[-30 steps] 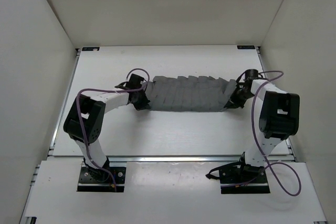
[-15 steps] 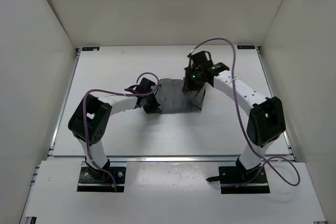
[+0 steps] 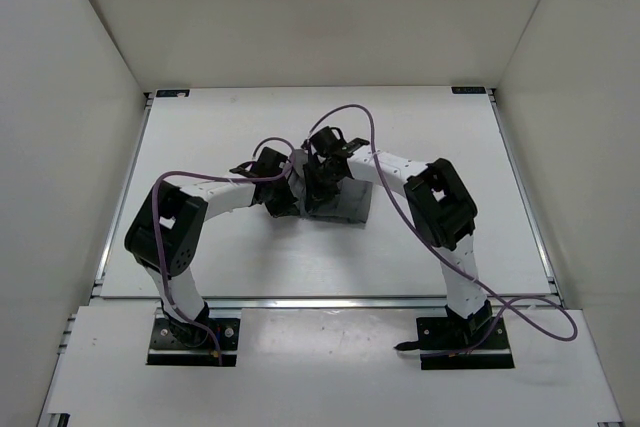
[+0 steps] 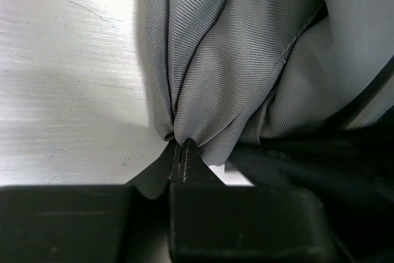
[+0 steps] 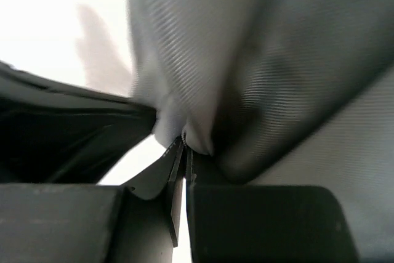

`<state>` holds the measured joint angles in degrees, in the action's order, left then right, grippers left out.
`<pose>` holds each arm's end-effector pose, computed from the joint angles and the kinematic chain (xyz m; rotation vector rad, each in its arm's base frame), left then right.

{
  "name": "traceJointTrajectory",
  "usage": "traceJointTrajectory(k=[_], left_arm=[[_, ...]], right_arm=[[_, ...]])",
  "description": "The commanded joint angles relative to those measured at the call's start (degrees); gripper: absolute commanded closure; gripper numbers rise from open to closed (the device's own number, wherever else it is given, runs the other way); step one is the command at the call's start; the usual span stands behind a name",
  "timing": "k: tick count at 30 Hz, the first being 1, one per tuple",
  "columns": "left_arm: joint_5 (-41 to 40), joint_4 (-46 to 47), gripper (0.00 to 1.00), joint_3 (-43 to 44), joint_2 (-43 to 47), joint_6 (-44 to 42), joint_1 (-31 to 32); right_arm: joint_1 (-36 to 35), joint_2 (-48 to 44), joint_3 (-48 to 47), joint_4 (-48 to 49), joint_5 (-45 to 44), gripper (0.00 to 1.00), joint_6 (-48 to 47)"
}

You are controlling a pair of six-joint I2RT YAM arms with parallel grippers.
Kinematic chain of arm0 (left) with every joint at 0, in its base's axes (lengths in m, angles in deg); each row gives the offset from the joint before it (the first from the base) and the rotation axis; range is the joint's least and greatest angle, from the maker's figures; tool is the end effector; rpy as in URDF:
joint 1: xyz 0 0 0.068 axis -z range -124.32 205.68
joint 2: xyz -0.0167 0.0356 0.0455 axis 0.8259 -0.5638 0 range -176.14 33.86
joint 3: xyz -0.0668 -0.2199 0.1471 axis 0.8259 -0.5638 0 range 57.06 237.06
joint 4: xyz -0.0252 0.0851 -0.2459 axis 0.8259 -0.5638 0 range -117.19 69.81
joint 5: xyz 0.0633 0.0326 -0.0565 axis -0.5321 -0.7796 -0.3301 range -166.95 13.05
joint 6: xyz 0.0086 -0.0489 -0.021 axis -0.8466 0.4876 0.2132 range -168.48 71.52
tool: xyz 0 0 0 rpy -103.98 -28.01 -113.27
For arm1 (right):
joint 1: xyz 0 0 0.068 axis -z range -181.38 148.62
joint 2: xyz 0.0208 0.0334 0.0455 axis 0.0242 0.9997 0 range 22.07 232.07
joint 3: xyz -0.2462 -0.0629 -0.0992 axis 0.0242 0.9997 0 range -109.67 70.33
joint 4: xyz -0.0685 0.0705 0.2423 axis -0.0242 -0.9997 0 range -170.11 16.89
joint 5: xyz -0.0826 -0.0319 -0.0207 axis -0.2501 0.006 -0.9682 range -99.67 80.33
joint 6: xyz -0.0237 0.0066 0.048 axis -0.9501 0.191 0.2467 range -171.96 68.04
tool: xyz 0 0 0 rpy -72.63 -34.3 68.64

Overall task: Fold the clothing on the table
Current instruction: Fold the skirt

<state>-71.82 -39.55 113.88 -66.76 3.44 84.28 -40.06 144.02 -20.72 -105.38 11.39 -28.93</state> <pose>0.2938 -0.1638 0.1491 -0.5355 2.7418 -0.5261 0.3426 0.2906 0.1674 -0.5075 2.7760 0.7947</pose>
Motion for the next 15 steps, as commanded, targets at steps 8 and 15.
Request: traceJointTrajectory(k=[8,15], left_arm=[[2.8,-3.8,1.0,0.0,1.4,-4.6,-0.2],[4.4,-3.0,1.0,-2.3,2.4,-4.5,-1.1]], right_arm=[[-1.8,-7.1,1.3,7.3,-2.0,1.0,-2.9],[-2.5,1.7,-11.9,-5.1,1.3,1.0,-7.7]])
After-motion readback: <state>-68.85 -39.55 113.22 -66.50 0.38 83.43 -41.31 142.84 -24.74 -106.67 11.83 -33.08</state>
